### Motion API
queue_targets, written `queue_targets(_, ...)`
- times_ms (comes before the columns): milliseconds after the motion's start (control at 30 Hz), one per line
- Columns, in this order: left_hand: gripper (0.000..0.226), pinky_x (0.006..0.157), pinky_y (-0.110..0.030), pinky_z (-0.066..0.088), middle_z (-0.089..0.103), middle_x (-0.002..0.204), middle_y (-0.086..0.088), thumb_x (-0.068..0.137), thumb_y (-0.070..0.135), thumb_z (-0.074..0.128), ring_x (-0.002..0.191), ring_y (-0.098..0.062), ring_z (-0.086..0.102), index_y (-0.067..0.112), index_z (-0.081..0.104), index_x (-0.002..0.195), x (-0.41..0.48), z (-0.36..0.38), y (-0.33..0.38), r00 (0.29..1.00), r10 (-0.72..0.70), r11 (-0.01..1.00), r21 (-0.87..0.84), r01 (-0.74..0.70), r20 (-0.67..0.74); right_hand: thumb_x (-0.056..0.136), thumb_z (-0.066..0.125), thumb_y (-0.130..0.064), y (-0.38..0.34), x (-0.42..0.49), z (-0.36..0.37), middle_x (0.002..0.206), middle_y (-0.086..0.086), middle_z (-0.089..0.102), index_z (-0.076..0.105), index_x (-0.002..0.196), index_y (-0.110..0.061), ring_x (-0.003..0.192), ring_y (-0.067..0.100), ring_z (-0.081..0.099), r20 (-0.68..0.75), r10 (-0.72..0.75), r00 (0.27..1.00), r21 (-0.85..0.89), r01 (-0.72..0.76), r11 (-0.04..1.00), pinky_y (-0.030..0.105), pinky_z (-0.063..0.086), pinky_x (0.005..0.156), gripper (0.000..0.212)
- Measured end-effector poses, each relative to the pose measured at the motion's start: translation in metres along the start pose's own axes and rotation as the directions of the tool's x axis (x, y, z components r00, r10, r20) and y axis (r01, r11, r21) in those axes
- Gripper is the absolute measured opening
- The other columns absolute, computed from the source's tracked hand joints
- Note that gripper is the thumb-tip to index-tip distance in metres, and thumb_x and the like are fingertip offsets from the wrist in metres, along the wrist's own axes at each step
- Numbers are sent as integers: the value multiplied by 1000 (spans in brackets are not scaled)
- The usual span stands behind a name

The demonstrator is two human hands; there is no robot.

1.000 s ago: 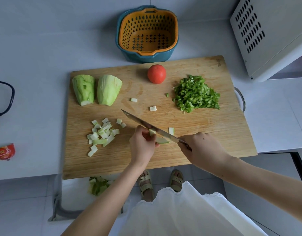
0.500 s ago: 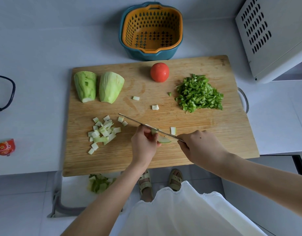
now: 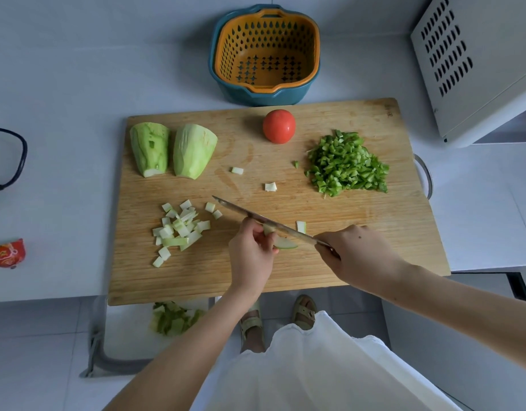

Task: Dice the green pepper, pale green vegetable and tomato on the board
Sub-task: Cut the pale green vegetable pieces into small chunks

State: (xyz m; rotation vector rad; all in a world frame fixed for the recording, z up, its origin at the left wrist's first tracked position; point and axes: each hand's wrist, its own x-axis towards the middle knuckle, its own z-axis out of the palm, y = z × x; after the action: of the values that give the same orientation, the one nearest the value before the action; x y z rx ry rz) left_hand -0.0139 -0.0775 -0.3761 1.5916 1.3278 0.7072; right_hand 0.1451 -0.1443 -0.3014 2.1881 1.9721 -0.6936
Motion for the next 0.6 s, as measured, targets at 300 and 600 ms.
queue_targets(300,18,50,-17,49,61,72,4,85,5,66,61,-16,69,11,50,80,-1,2,-8,1000,3,999,40,-3,-4,98,34,-26,1,1,-5,55,-8,37,48,79,-23,47,13,35,43,-19,999,-1,19,1000,25,25,44,24)
queue_targets(600,20,56,-22,45,58,70,-1,84,16,68,63,-14,58,15,48,88,-3,11,0,999,-28,973,230,34,-31,96,38,-21,-1,23,16,62,0,50,60,84,-11,56,22,43,32,16,999,74,-18,997,25,25,44,27)
